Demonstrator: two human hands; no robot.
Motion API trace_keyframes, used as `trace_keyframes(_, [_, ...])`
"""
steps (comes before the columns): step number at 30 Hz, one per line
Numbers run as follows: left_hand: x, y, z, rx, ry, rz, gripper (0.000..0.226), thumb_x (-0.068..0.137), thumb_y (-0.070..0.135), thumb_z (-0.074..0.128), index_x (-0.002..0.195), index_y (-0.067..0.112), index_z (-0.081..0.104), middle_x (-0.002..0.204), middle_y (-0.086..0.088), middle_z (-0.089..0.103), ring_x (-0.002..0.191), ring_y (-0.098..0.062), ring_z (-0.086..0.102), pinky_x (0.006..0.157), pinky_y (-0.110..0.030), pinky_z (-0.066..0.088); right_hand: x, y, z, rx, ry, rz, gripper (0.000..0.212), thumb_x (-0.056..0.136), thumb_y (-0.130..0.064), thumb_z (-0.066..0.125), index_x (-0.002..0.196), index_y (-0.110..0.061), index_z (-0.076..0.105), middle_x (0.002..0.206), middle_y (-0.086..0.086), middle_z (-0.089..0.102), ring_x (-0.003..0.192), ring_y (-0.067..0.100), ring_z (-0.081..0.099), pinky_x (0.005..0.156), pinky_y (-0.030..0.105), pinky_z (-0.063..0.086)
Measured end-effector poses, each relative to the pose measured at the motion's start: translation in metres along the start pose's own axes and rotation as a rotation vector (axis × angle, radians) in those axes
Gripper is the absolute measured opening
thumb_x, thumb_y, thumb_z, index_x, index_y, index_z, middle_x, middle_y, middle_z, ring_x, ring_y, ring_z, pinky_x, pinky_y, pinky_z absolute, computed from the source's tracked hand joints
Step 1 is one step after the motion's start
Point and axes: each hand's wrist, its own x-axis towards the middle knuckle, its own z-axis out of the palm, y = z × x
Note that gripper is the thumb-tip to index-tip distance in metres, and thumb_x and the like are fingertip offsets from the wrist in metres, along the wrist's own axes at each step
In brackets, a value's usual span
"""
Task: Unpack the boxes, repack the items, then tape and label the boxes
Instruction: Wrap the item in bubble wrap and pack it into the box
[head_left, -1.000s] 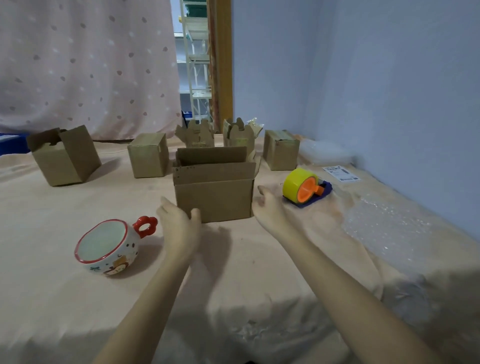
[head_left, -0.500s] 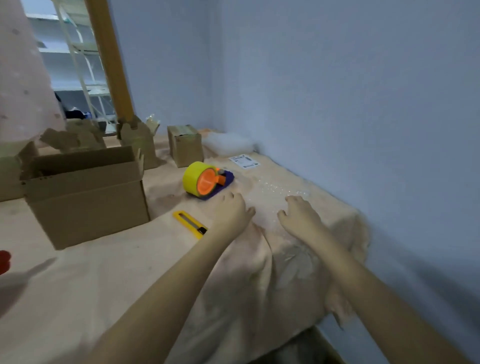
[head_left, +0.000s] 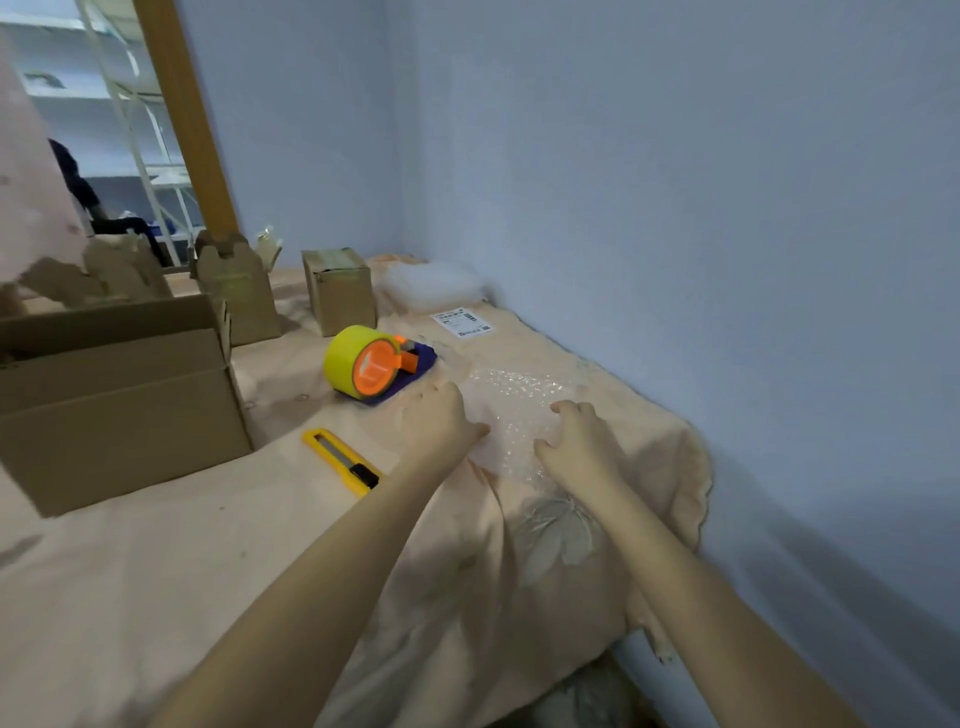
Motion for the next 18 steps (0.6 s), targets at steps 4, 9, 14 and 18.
trace_keyframes(4, [0.000, -0.008, -0.005, -0.203, 0.034, 0.000, 0.034, 0.081, 0.028, 0.072, 0.107, 0.012, 0.056, 0.101, -0.005, 0.060, 0.094, -0.023, 0.057, 0.068, -0.028, 0.041, 0.002, -0.001, 0.004, 0.566, 0.088, 0.095, 0.044, 0.081, 0.001, 0.062, 0.123, -0.009, 0.051, 0.112, 0.007, 0.055, 0.086, 0.016, 0.057, 0.072, 0.020, 0.041])
trace_keyframes(9, [-0.005, -0.027, -0.022, -0.344, 0.068, 0.007, 0.020, 0.088, 0.025, 0.063, 0.105, 0.014, 0.060, 0.093, 0.001, 0.061, 0.087, -0.024, 0.062, 0.074, -0.034, 0.049, -0.002, -0.010, 0.003, 0.826, 0.118, 0.126, 0.033, 0.083, 0.007, 0.052, 0.105, -0.019, 0.052, 0.097, 0.007, 0.061, 0.074, 0.015, 0.058, 0.069, 0.032, 0.054])
trace_keyframes(14, [-0.012, -0.049, -0.045, -0.547, 0.172, 0.032, 0.022, 0.091, 0.034, 0.061, 0.110, 0.024, 0.064, 0.088, 0.003, 0.069, 0.059, -0.012, 0.067, 0.072, -0.033, 0.052, -0.008, -0.032, -0.004, 0.958, 0.183, 0.013, 0.032, 0.085, 0.010, 0.052, 0.104, -0.016, 0.054, 0.092, 0.001, 0.065, 0.075, 0.008, 0.058, 0.057, 0.019, 0.053])
trace_keyframes(18, [-0.028, -0.069, -0.069, -0.723, 0.227, 0.038, 0.013, 0.091, 0.029, 0.064, 0.103, 0.029, 0.064, 0.079, -0.003, 0.069, 0.051, -0.010, 0.065, 0.062, -0.033, 0.050, -0.018, -0.054, 0.003, 1.059, 0.143, -0.030, 0.026, 0.086, 0.003, 0.063, 0.102, -0.015, 0.053, 0.094, 0.006, 0.064, 0.082, 0.012, 0.060, 0.072, 0.037, 0.059])
